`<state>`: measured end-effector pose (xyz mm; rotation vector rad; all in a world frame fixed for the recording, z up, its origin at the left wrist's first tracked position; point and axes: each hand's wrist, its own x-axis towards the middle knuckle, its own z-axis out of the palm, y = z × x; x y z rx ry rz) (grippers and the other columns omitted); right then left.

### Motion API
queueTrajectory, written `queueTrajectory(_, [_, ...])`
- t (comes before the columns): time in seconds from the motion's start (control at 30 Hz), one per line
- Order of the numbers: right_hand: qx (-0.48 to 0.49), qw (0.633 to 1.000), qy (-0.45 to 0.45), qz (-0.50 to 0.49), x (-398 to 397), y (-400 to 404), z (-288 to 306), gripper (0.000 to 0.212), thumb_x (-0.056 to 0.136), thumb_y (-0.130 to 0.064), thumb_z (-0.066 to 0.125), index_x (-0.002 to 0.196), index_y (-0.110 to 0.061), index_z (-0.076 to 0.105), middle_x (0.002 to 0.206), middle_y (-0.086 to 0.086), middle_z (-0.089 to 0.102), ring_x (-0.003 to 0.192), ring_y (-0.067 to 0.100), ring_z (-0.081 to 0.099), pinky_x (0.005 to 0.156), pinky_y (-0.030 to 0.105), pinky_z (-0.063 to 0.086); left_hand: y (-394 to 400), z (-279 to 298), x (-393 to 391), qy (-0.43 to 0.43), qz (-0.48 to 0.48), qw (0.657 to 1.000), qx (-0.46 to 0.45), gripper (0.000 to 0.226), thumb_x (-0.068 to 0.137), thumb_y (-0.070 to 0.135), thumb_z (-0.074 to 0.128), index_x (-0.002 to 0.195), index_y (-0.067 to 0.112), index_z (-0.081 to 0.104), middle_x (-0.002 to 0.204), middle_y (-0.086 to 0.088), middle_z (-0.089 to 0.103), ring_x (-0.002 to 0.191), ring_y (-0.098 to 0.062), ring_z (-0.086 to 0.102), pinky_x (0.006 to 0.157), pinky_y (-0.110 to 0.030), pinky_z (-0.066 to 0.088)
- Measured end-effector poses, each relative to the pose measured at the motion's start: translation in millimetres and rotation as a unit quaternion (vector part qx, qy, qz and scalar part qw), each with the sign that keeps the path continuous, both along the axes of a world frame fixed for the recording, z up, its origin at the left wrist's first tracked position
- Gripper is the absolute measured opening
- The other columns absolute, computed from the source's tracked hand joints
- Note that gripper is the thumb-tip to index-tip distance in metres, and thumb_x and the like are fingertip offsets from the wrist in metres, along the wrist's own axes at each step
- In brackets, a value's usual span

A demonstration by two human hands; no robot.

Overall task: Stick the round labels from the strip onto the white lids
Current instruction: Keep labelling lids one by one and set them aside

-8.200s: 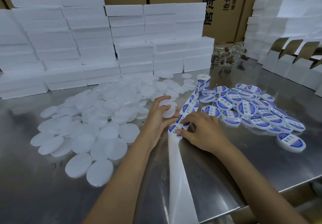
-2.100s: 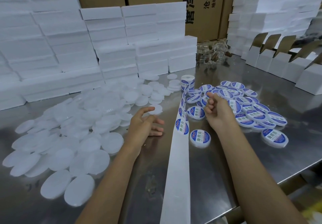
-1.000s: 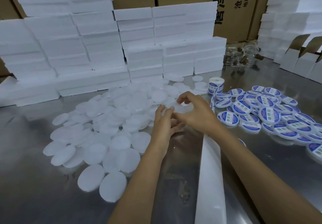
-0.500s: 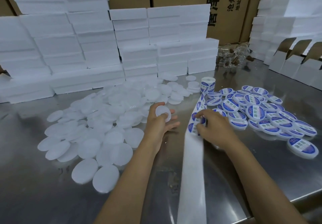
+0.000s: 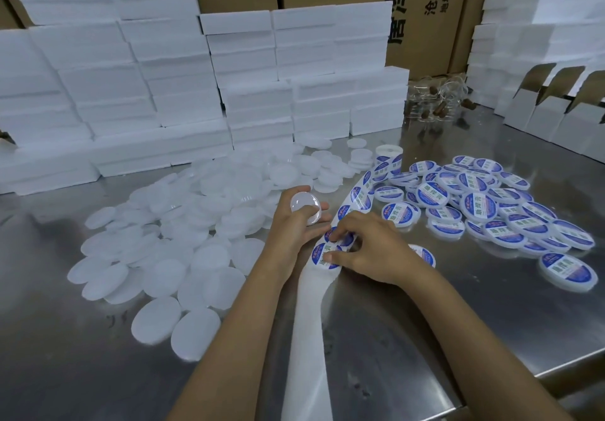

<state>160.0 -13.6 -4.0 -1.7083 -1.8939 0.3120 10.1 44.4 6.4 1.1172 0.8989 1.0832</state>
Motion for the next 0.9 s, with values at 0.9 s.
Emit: queueTrajectory(0.9, [0.005, 0.86, 0.51, -0.009, -15.5, 10.1, 25.7, 0.015, 0.089, 0.0, 0.066, 0.101, -0.006, 0.058, 0.096, 0.012, 0.074, 0.075, 0.019, 0.07, 0.064, 0.027, 0.056, 4.4, 2.9, -3.7, -0.073, -0.043, 0.994, -0.073, 0.046, 0.108, 0.044, 0.035, 0.116, 0.005, 0.059, 0.113, -0.027, 0.068, 0.092, -0.037, 0.069, 0.09, -0.05, 0.059])
